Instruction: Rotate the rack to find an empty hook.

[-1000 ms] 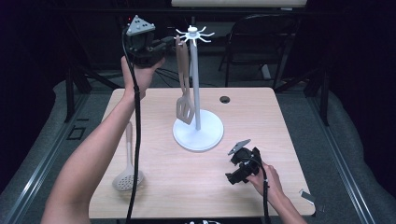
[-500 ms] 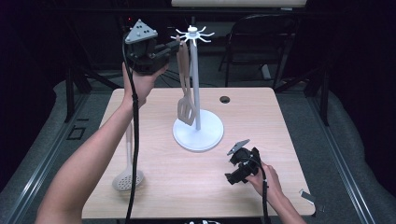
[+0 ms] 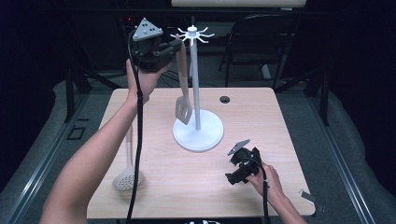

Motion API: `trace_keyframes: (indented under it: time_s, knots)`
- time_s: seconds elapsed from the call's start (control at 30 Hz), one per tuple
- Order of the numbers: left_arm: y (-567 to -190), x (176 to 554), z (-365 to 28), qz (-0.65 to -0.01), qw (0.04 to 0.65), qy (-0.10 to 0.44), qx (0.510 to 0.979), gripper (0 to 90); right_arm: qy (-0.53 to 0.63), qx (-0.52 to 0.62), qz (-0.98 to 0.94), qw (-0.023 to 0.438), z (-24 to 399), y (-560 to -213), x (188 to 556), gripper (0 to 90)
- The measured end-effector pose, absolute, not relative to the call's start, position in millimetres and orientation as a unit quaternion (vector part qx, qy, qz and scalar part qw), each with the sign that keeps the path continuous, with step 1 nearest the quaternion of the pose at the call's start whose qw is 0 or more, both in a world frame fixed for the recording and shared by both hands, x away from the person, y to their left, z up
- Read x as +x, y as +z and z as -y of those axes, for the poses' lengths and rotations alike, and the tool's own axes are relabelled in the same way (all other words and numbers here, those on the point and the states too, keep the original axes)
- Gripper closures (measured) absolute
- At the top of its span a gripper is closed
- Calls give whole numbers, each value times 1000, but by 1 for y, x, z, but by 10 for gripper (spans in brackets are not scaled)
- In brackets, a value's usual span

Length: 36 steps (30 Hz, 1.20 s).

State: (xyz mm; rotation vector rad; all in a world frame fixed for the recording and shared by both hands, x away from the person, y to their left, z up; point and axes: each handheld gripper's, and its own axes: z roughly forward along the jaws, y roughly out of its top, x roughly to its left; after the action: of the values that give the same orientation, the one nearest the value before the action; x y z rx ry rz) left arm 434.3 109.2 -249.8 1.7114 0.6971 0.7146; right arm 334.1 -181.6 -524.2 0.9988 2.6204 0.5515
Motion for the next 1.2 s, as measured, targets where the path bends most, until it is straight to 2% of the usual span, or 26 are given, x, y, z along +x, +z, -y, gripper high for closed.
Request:
trace_keyframes:
  time_s: [0.87, 1.0, 1.2]
  knots:
    - [-252, 446, -120, -315, 549, 300, 714, 896, 190, 346, -908, 140, 181, -525, 334, 37]
    - [-253, 442, -127, -317, 552, 297, 711, 814, 191, 346, -908, 139, 182, -525, 334, 37]
    - [-262, 438, -138, -325, 552, 291, 710, 628, 189, 346, -908, 140, 181, -523, 334, 37]
